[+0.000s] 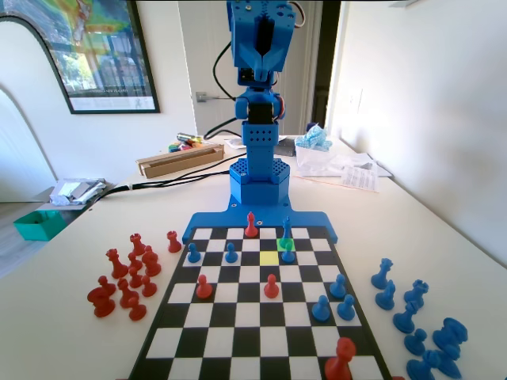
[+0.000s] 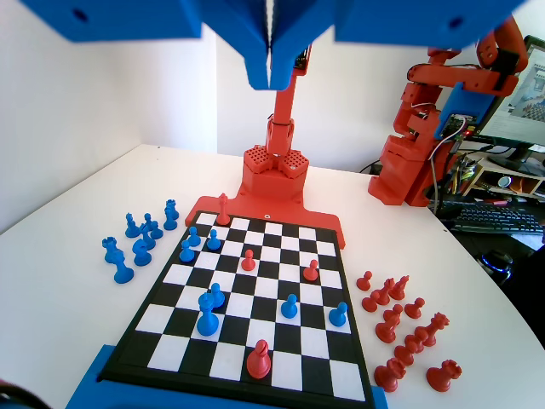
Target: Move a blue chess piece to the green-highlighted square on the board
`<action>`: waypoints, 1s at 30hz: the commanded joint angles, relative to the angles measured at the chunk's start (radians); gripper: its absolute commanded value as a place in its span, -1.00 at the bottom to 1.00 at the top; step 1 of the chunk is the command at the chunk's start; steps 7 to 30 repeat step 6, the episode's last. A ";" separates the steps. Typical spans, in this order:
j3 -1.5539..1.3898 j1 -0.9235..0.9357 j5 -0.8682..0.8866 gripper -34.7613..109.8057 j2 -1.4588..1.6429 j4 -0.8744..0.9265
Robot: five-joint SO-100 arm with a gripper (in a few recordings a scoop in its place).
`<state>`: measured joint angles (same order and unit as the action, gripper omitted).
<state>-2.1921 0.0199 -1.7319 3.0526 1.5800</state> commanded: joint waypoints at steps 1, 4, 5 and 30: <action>0.009 0.014 -0.008 -0.51 0.003 -0.009; 0.009 0.014 -0.008 -0.51 0.003 -0.009; 0.009 0.014 -0.008 -0.51 0.003 -0.009; 0.009 0.014 -0.008 -0.51 0.003 -0.009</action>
